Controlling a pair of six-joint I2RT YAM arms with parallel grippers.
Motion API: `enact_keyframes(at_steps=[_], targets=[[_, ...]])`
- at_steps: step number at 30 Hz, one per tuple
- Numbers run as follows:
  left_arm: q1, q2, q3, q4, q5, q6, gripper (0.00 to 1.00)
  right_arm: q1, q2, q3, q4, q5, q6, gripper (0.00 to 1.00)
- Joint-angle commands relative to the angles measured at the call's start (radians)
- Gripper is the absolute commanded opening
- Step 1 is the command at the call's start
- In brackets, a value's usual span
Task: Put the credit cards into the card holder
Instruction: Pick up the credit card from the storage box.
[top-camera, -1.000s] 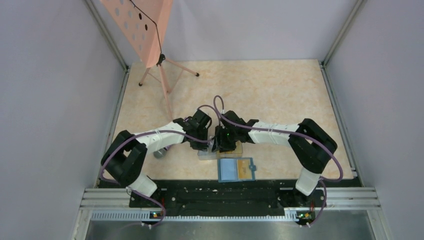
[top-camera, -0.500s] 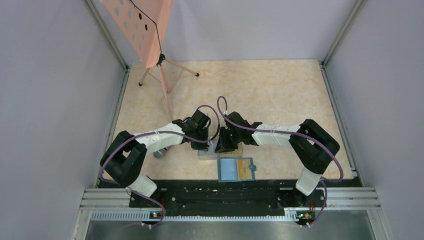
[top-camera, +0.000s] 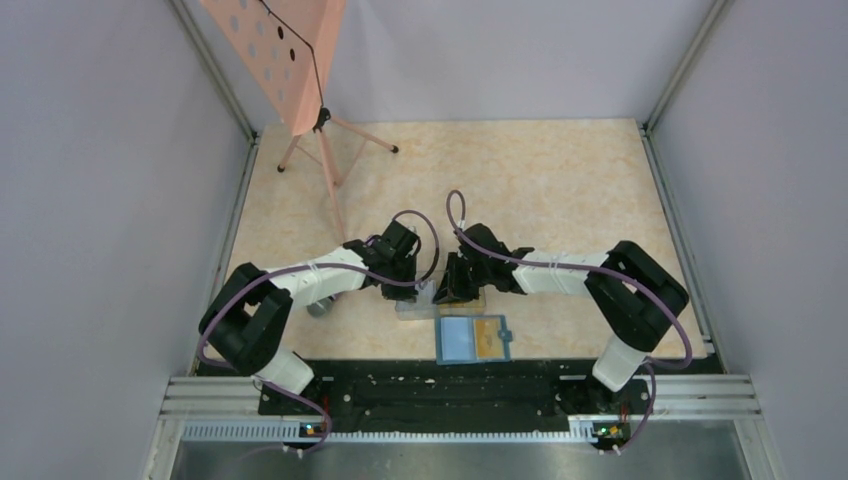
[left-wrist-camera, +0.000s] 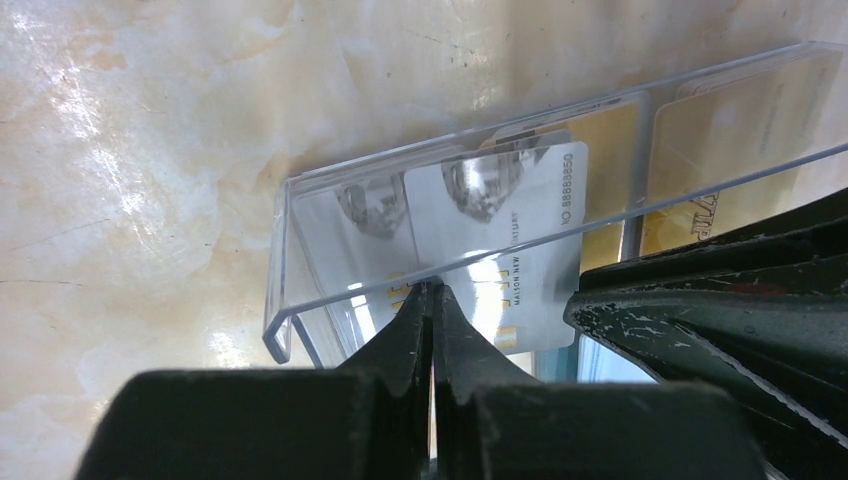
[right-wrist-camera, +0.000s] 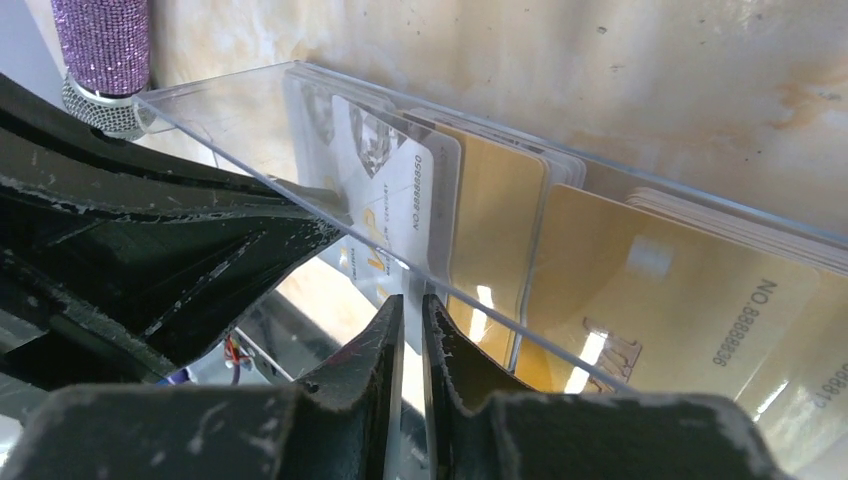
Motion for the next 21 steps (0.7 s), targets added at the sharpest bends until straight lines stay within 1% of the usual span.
enact_keyframes(at_steps=[1, 3, 6, 7, 10, 14, 15, 18, 21], targets=[[-0.012, 0.015, -0.037, 0.014, 0.024, -0.007, 0.0, 0.006, -0.052, 0.018, 0.111, -0.065, 0.031, 0.1], [-0.012, 0.013, -0.036, 0.013, 0.024, -0.006, 0.0, 0.006, -0.041, 0.019, 0.123, -0.073, 0.033, 0.08], [-0.012, 0.01, -0.032, 0.008, 0.023, -0.003, 0.0, 0.007, -0.033, 0.013, 0.151, -0.088, 0.042, 0.01], [-0.012, 0.009, -0.032, 0.005, 0.021, -0.002, 0.0, 0.006, -0.03, 0.012, 0.157, -0.092, 0.043, 0.0], [-0.012, 0.0, -0.029, 0.001, 0.017, -0.002, 0.0, 0.006, -0.011, 0.02, 0.164, -0.105, 0.043, 0.0], [-0.012, -0.014, -0.022, -0.009, 0.011, -0.001, 0.0, 0.007, 0.01, 0.011, 0.221, -0.13, 0.062, 0.0], [-0.012, -0.017, -0.022, -0.011, 0.008, 0.001, 0.0, 0.007, 0.015, 0.011, 0.23, -0.131, 0.063, 0.01], [-0.012, -0.021, -0.022, -0.014, 0.004, 0.003, 0.0, 0.007, 0.032, 0.014, 0.245, -0.14, 0.067, 0.09], [-0.012, -0.023, -0.025, -0.009, 0.007, 0.002, 0.0, 0.007, 0.056, 0.013, 0.281, -0.159, 0.08, 0.14]])
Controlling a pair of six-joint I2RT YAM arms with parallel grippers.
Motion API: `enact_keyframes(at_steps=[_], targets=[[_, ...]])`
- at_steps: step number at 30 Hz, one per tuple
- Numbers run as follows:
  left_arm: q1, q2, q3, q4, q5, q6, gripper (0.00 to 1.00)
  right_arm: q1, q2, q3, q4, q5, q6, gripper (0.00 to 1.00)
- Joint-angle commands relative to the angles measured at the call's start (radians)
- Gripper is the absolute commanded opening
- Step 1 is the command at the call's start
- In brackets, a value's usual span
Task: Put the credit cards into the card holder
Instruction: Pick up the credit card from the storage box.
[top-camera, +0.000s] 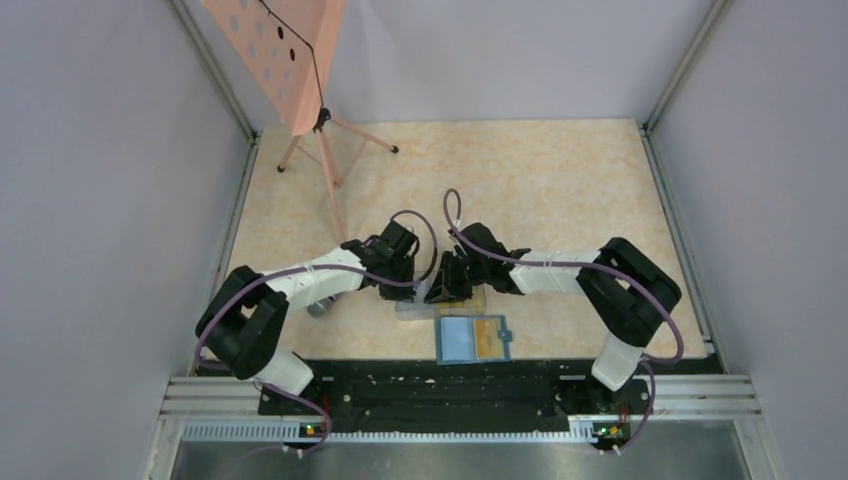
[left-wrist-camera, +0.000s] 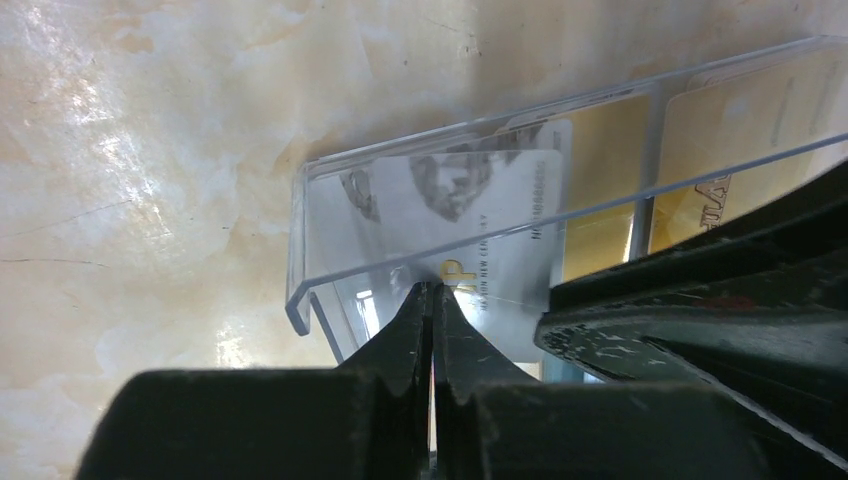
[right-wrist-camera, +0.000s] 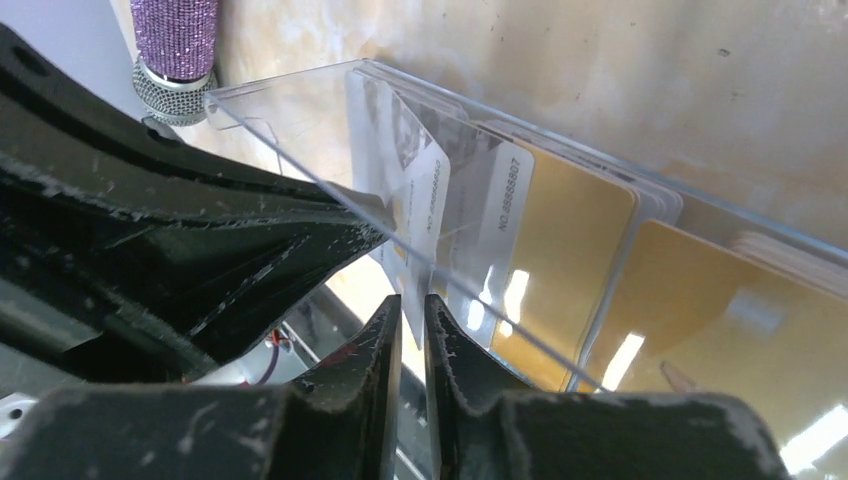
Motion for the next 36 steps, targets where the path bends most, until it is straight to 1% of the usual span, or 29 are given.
enact_keyframes(at_steps=[1, 4, 9, 13, 15, 18, 20, 23, 28, 34, 35, 36], targets=[[-0.014, 0.0, -0.024, 0.018, 0.025, 0.0, 0.0, 0.012, 0.042, 0.017, 0.188, -0.071, 0.047, 0.16], [-0.013, 0.001, -0.026, 0.02, 0.029, -0.001, 0.0, 0.012, 0.057, 0.017, 0.216, -0.08, 0.056, 0.19], [-0.013, 0.0, -0.035, 0.029, 0.031, -0.004, 0.0, 0.014, 0.067, -0.002, 0.31, -0.086, 0.091, 0.19], [-0.013, -0.018, -0.032, 0.015, 0.022, -0.004, 0.0, 0.013, 0.09, 0.0, 0.342, -0.103, 0.107, 0.19], [-0.013, -0.051, -0.025, -0.006, 0.003, -0.005, 0.03, 0.014, 0.093, -0.001, 0.344, -0.104, 0.107, 0.19], [-0.014, -0.127, -0.009, -0.045, -0.041, -0.009, 0.11, 0.019, 0.092, -0.002, 0.341, -0.101, 0.107, 0.19], [-0.012, -0.176, 0.016, -0.079, -0.093, -0.013, 0.15, 0.022, 0.092, 0.002, 0.339, -0.1, 0.106, 0.19], [-0.011, -0.24, 0.046, -0.12, -0.141, -0.009, 0.19, 0.028, 0.1, 0.016, 0.334, -0.101, 0.105, 0.19], [0.0, -0.329, 0.059, -0.158, -0.186, -0.006, 0.21, 0.048, 0.118, 0.048, 0.331, -0.096, 0.103, 0.19], [0.024, -0.393, 0.05, -0.178, -0.188, -0.001, 0.22, 0.071, 0.156, 0.123, 0.204, -0.062, 0.052, 0.19], [0.026, -0.399, 0.049, -0.183, -0.188, 0.0, 0.22, 0.076, 0.162, 0.137, 0.168, -0.048, 0.041, 0.17], [0.028, -0.406, 0.049, -0.186, -0.187, 0.001, 0.22, 0.08, 0.167, 0.155, 0.115, -0.026, 0.023, 0.13]])
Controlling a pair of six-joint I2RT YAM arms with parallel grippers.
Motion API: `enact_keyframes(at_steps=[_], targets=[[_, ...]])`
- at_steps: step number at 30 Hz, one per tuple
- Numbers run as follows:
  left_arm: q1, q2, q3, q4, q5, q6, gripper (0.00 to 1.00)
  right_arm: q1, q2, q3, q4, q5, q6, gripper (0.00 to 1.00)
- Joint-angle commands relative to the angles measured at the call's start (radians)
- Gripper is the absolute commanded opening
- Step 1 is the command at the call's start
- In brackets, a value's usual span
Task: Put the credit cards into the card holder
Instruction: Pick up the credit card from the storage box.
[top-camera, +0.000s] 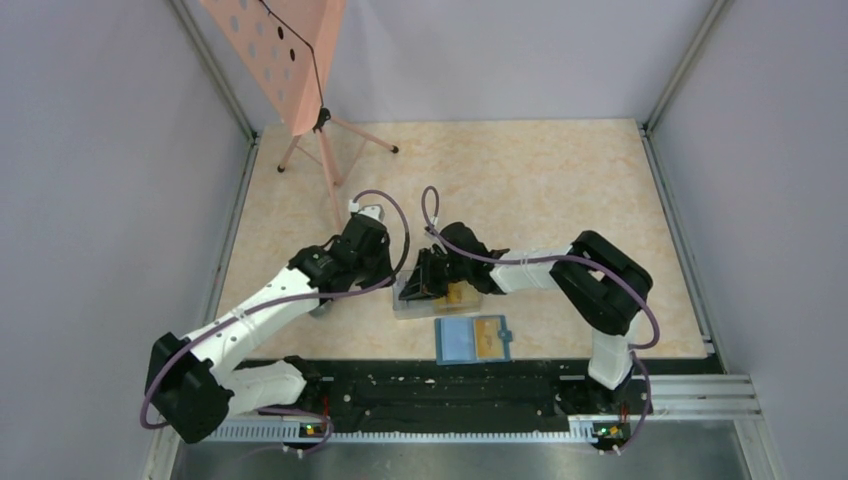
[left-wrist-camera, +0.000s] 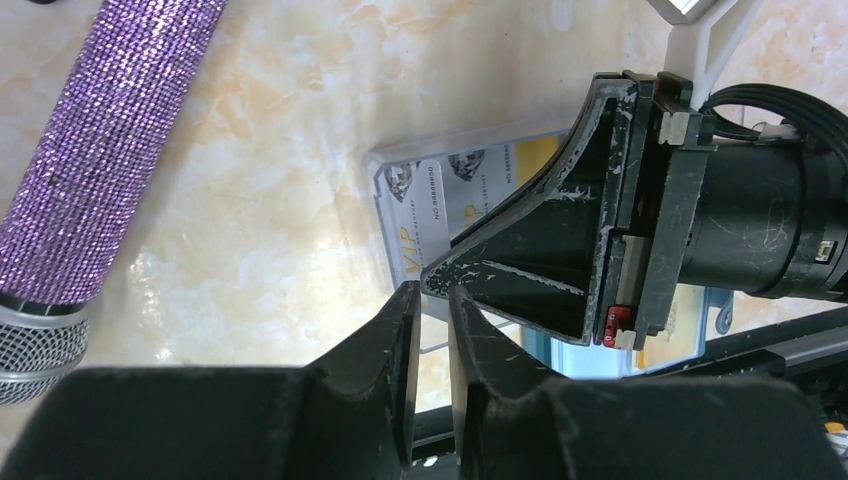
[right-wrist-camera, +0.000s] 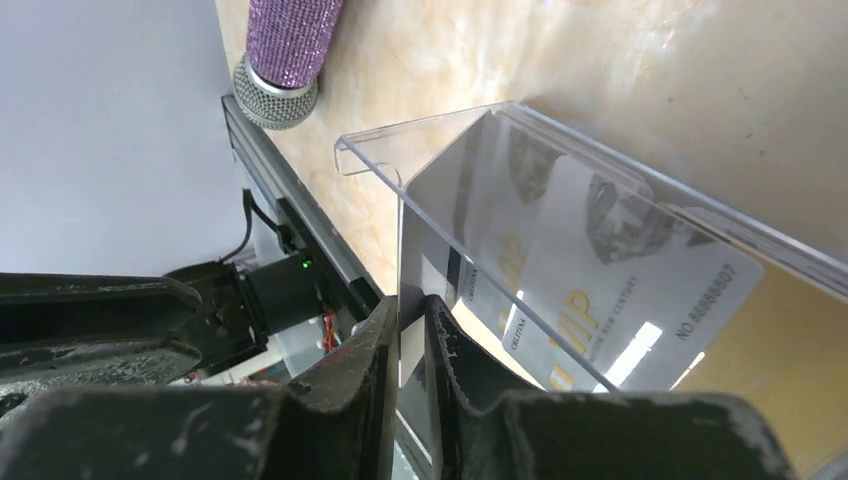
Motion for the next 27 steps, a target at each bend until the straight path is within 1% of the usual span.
enact_keyframes(at_steps=[1, 2, 3, 7, 14, 18, 22, 27], targets=[[0.011, -0.044, 0.022, -0.03, -0.025, 0.01, 0.23, 0.032, 0.025, 0.098, -0.149, 0.071, -0.075, 0.08], [0.013, -0.051, 0.02, -0.034, -0.025, 0.01, 0.23, 0.038, 0.023, 0.114, -0.184, 0.087, -0.088, 0.02], [0.013, -0.058, 0.018, -0.036, -0.025, 0.01, 0.24, 0.043, 0.021, 0.132, -0.224, 0.107, -0.102, 0.0], [0.018, -0.095, 0.002, -0.033, -0.013, 0.006, 0.27, 0.053, -0.013, 0.186, -0.359, 0.176, -0.149, 0.0], [0.022, -0.157, -0.014, -0.019, 0.056, -0.001, 0.34, 0.054, -0.175, 0.18, -0.46, 0.259, -0.199, 0.0], [0.022, -0.197, -0.042, 0.001, 0.119, -0.008, 0.36, 0.048, -0.315, 0.115, -0.478, 0.3, -0.223, 0.0], [0.026, -0.235, -0.089, 0.042, 0.217, -0.026, 0.38, 0.02, -0.464, 0.009, -0.48, 0.283, -0.224, 0.0], [0.027, -0.274, -0.184, 0.177, 0.423, -0.078, 0.39, -0.033, -0.665, -0.148, -0.502, 0.238, -0.193, 0.0]])
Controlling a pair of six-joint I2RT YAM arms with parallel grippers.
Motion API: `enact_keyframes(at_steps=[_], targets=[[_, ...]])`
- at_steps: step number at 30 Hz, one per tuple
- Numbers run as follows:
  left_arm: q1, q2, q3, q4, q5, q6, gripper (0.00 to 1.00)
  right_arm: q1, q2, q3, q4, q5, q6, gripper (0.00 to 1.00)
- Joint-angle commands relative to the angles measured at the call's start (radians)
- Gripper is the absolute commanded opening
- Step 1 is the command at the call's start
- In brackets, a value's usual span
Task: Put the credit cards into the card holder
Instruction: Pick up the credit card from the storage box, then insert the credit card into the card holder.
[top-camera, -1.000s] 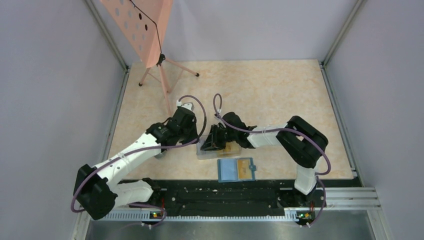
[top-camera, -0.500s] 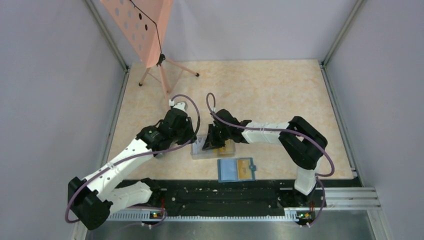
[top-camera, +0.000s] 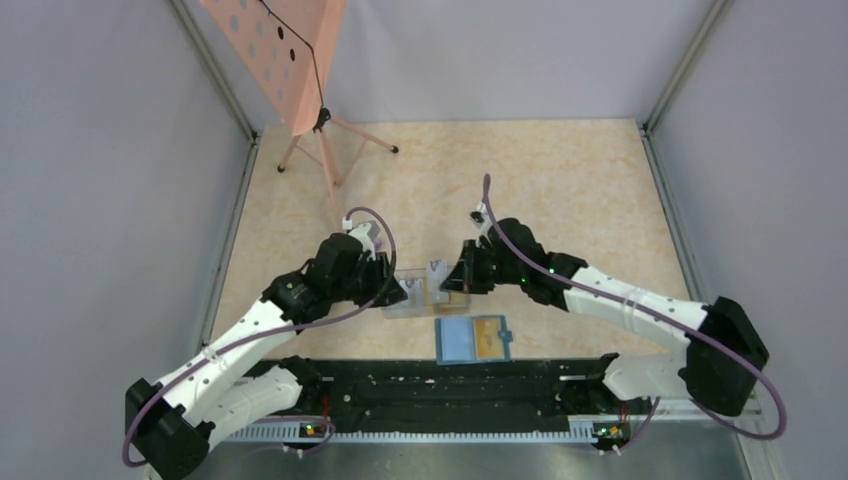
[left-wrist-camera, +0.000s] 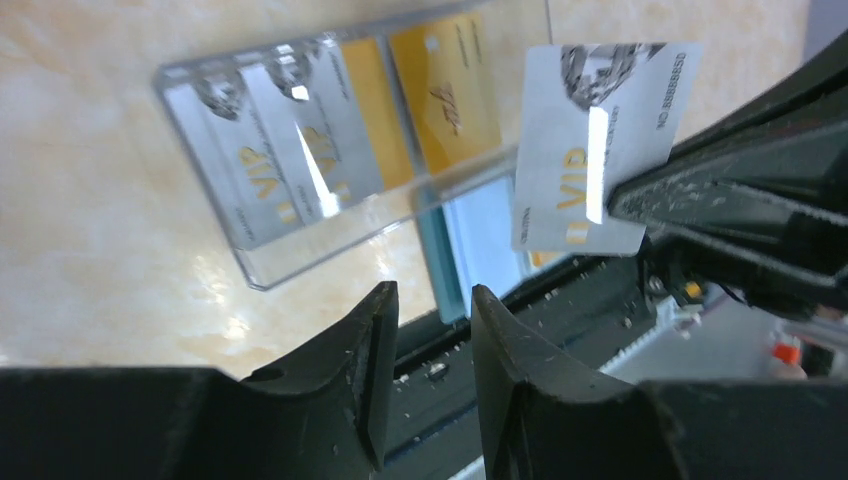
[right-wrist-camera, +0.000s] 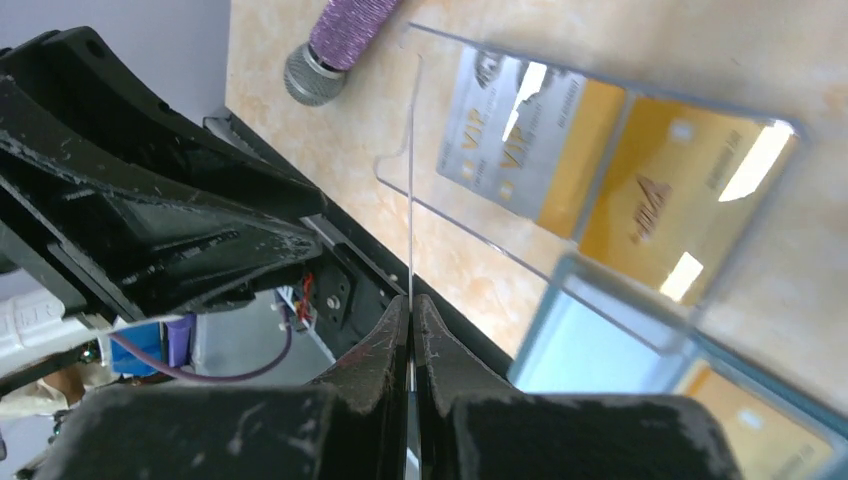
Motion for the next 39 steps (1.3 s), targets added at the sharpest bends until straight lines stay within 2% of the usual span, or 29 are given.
enact_keyframes(at_steps=[1, 4, 7, 11, 16, 21, 28, 39], targets=[[0.003, -0.04, -0.084, 0.181, 0.235, -0.066, 0.39, -0.049, -0.155, -0.131, -0.055, -0.022, 0.013, 0.0], [-0.016, -0.035, -0.159, 0.278, 0.304, -0.129, 0.37, -0.064, -0.282, -0.194, -0.147, 0.0, 0.017, 0.0], [-0.069, -0.03, -0.214, 0.296, 0.254, -0.162, 0.35, -0.088, -0.399, -0.251, -0.228, 0.007, 0.041, 0.0], [-0.152, -0.029, -0.276, 0.345, 0.159, -0.231, 0.23, -0.102, -0.496, -0.301, -0.356, 0.008, 0.042, 0.0], [-0.241, 0.045, -0.303, 0.414, 0.058, -0.292, 0.13, -0.103, -0.566, -0.406, -0.375, -0.021, 0.069, 0.0], [-0.302, 0.2, -0.262, 0.485, 0.021, -0.305, 0.1, -0.119, -0.566, -0.516, -0.265, -0.079, 0.108, 0.0], [-0.327, 0.321, -0.219, 0.473, -0.03, -0.296, 0.06, -0.133, -0.475, -0.549, -0.077, -0.149, 0.103, 0.0], [-0.332, 0.445, -0.215, 0.467, -0.052, -0.289, 0.0, -0.136, -0.395, -0.566, 0.019, -0.156, 0.065, 0.0]])
